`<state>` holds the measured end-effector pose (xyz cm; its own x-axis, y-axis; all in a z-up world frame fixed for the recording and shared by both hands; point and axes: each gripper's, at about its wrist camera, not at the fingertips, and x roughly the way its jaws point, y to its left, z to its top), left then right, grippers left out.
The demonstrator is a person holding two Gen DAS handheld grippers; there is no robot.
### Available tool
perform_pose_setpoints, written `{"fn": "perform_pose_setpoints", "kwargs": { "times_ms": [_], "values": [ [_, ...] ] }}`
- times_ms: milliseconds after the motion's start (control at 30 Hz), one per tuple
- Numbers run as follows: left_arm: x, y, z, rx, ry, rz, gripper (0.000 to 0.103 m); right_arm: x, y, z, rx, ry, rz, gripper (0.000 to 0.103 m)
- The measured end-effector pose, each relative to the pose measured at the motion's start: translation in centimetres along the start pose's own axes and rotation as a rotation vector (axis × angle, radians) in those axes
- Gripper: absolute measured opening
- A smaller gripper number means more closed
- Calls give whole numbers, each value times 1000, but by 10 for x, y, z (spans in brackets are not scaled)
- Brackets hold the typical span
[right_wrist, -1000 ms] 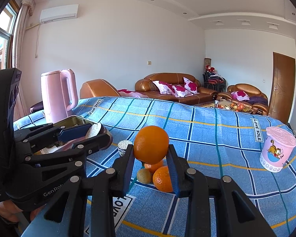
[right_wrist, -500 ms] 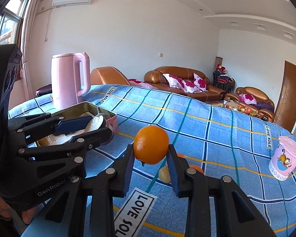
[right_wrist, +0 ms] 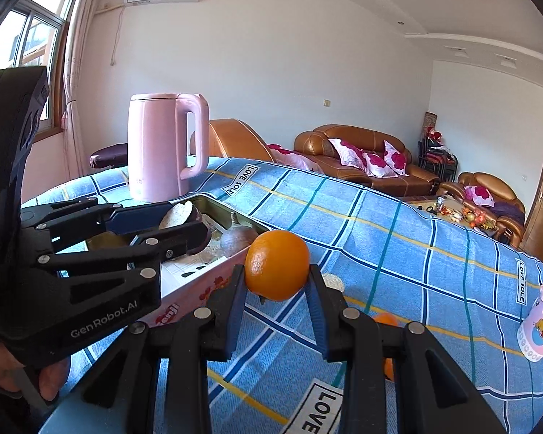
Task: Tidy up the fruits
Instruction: 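Lower the bun and orange into the tin and open both grippers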
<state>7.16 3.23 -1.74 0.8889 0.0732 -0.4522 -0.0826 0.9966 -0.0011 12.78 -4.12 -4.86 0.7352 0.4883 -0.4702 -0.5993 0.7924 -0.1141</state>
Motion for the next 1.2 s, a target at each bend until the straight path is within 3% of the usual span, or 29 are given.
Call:
{"fn": "perform_pose_setpoints", "kwargs": {
  "times_ms": [667, 1200],
  "values": [
    [10, 55, -9, -77, 80, 91, 35, 25, 32, 19, -32, 0, 73, 35],
    [25, 72, -14, -116, 156, 106, 35, 44, 47, 24, -34, 18, 118, 35]
  ]
}}
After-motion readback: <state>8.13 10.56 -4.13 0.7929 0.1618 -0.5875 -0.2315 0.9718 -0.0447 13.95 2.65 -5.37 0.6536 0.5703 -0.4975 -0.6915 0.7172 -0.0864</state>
